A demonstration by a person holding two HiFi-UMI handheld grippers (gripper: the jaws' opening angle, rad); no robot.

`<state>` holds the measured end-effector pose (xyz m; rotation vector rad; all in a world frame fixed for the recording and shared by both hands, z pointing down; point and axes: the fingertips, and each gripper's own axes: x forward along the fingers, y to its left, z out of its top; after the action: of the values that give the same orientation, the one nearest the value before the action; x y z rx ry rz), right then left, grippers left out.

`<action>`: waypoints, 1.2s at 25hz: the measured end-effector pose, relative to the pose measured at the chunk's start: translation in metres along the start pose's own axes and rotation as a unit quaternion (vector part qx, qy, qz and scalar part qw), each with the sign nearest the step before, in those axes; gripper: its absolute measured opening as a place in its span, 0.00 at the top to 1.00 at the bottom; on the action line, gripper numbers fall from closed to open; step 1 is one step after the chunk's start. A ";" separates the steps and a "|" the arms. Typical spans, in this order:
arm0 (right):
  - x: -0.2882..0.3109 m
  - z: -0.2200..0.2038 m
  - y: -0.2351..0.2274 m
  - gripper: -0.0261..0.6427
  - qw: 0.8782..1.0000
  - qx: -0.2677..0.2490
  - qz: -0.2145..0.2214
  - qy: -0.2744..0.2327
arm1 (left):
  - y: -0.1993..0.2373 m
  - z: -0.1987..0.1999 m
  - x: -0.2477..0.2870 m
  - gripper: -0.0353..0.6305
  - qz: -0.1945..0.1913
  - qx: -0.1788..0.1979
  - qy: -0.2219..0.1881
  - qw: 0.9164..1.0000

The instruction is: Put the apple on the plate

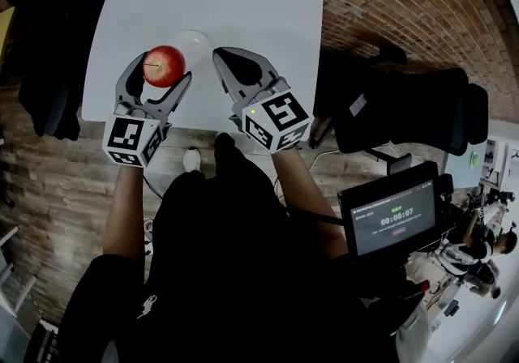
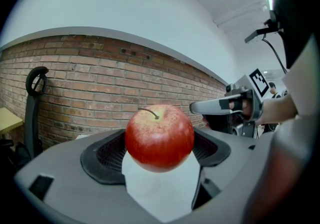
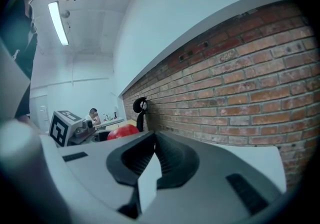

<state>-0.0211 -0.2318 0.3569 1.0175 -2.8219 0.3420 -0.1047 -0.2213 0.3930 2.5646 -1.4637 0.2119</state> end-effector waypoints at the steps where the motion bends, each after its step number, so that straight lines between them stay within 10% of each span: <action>1: -0.001 -0.001 0.000 0.96 1.000 0.001 0.000 0.001 | -0.001 0.000 -0.002 0.34 0.001 -0.001 -0.002 1.000; 30: 0.028 -0.062 -0.041 0.96 0.998 0.028 0.013 0.053 | 0.024 -0.099 0.056 0.34 0.029 0.029 0.087 0.995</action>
<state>-0.0135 -0.2639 0.4286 0.9448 -2.7476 0.4671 -0.0999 -0.2577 0.5036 2.4783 -1.4882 0.4796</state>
